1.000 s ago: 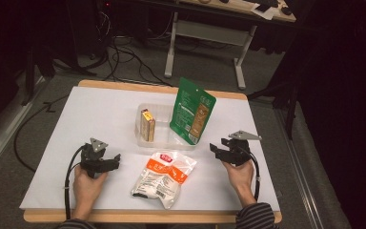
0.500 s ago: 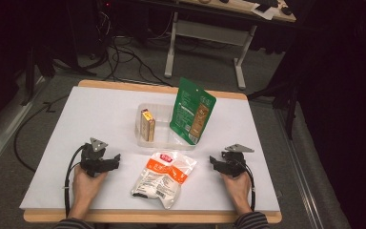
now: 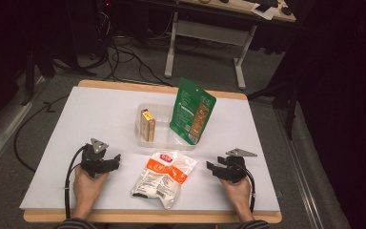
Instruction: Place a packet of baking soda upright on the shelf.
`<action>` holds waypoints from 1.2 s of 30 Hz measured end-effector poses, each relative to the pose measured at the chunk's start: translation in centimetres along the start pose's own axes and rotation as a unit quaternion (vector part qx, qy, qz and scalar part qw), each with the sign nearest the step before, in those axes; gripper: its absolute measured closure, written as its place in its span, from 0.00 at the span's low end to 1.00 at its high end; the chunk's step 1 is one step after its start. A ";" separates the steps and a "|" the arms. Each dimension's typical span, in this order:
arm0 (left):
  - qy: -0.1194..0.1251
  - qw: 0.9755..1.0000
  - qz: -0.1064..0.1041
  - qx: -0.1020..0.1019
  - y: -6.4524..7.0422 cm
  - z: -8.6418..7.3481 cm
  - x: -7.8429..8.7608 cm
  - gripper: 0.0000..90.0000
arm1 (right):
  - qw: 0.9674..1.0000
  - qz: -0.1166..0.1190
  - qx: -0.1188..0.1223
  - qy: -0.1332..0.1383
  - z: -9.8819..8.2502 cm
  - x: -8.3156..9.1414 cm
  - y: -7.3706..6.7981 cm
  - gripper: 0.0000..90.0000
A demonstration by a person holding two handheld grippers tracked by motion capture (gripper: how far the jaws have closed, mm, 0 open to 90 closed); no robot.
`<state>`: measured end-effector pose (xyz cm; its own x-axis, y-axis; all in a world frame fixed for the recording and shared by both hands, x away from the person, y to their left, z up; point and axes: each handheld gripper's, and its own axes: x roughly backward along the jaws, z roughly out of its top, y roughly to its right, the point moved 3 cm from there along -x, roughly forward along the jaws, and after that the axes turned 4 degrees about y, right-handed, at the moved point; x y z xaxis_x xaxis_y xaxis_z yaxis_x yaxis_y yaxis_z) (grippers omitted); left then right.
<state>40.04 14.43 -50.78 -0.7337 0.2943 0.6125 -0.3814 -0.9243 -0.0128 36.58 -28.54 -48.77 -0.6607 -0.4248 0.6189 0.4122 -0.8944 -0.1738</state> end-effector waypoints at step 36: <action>0.001 1.000 0.001 0.000 0.0 0.0 0.0 0.25 | 0.987 0.141 -0.045 -0.069 0.2 -3.1 -6.7 0.43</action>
<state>40.04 14.41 -50.79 -0.7352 0.2927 0.6114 -0.3804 -0.9247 -0.0148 36.02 -21.24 -49.35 -0.4336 -0.6416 0.6328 0.5067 -0.7543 -0.4176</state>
